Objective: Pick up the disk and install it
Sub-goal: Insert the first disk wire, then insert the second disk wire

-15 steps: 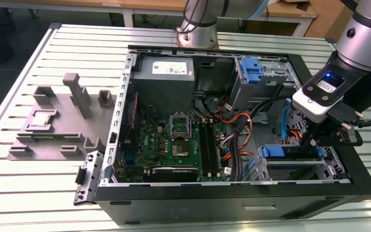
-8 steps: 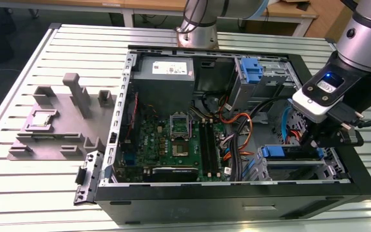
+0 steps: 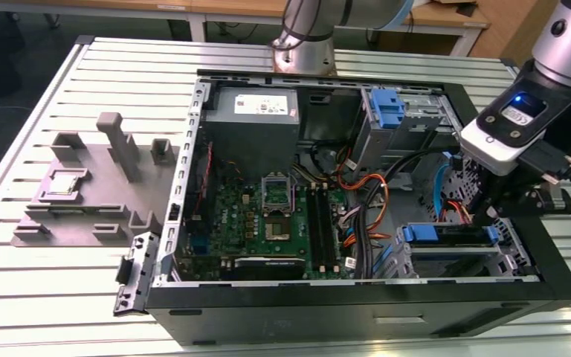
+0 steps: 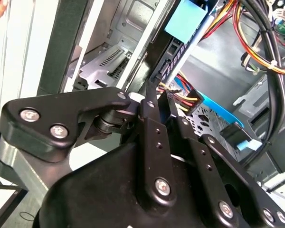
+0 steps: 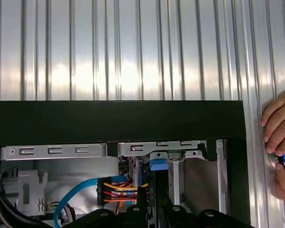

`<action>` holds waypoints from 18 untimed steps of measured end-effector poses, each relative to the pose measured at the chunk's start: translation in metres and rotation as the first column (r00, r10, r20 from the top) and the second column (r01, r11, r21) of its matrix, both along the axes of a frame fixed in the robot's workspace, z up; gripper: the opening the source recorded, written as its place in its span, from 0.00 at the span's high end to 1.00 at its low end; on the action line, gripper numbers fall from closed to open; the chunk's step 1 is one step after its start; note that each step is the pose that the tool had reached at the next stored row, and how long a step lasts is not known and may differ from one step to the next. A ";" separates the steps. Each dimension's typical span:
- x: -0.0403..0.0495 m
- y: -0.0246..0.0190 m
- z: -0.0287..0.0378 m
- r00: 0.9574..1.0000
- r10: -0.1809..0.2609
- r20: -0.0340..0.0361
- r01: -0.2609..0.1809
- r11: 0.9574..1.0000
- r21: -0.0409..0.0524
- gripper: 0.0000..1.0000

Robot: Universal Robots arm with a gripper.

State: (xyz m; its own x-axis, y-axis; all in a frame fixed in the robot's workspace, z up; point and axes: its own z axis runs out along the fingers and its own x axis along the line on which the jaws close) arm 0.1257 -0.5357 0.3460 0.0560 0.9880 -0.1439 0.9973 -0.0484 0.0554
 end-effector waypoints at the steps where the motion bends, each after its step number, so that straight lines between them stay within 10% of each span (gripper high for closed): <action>1: 0.0000 0.0000 0.0008 1.000 0.000 0.000 0.000 1.000 0.002 0.76; 18: 0.0000 0.0000 0.0010 1.000 0.000 0.000 0.000 1.000 0.006 0.90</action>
